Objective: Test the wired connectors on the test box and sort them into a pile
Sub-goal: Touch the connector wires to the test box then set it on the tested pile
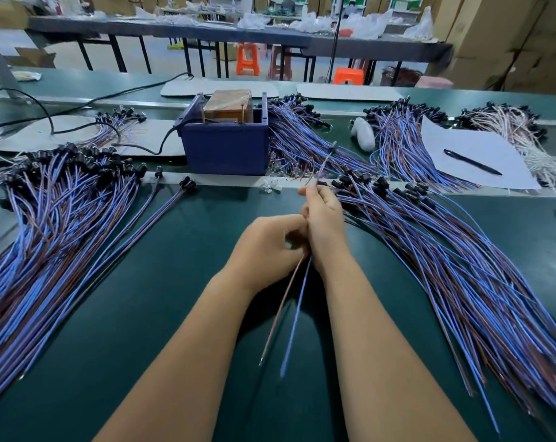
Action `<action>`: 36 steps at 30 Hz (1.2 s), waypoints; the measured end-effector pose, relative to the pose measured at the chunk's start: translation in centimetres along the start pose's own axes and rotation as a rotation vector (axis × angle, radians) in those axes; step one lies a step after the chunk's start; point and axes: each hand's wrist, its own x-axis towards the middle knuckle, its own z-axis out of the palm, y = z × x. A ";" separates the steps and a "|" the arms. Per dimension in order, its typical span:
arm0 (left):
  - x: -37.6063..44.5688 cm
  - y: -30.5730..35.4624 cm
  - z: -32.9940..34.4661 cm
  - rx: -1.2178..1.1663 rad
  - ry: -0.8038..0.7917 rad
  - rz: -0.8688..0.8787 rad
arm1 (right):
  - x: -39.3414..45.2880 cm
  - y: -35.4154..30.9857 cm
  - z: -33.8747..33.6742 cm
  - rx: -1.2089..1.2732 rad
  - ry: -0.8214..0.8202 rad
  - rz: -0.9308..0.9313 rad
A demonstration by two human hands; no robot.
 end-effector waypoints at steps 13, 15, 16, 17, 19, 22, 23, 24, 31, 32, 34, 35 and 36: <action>-1.3 3.7 4.4 0.119 -0.059 -0.050 | 0.8 -3.9 -8.8 -0.983 -0.008 -0.303; -1.2 4.5 5.5 0.165 -0.081 -0.011 | 1.2 -5.0 -10.8 -1.098 0.043 -0.334; -1.2 4.8 6.0 0.209 -0.088 0.013 | 1.5 -5.4 -11.6 -1.136 0.065 -0.339; -1.2 4.9 6.4 0.263 -0.089 0.041 | 1.7 -5.7 -12.2 -1.162 0.078 -0.330; -1.3 4.8 6.9 0.340 -0.086 0.080 | 2.1 -5.9 -13.0 -1.217 0.090 -0.280; -1.3 4.5 6.9 0.342 -0.085 0.070 | 2.1 -5.6 -12.9 -1.431 0.176 -0.217; -1.2 4.4 6.9 0.338 -0.087 0.065 | 2.0 -5.4 -12.3 -1.470 0.227 -0.236; -1.1 4.3 6.8 0.330 -0.091 0.062 | 1.7 -5.2 -11.4 -1.472 0.269 -0.277; -0.5 2.2 3.0 0.642 0.126 -0.250 | -0.7 -2.5 -1.6 -1.047 -0.010 -0.363; -0.6 1.2 1.6 0.616 0.197 -0.343 | -1.2 -1.9 -0.2 -0.945 -0.075 -0.306; -0.9 -0.7 -1.4 0.500 0.354 -0.491 | -2.5 -0.8 2.6 -0.835 -0.192 -0.236; -1.1 -1.6 -2.7 0.468 0.427 -0.534 | -3.1 -0.3 3.9 -0.827 -0.241 -0.239; -1.3 -2.4 -3.7 0.465 0.479 -0.567 | -3.6 0.2 5.0 -0.835 -0.284 -0.262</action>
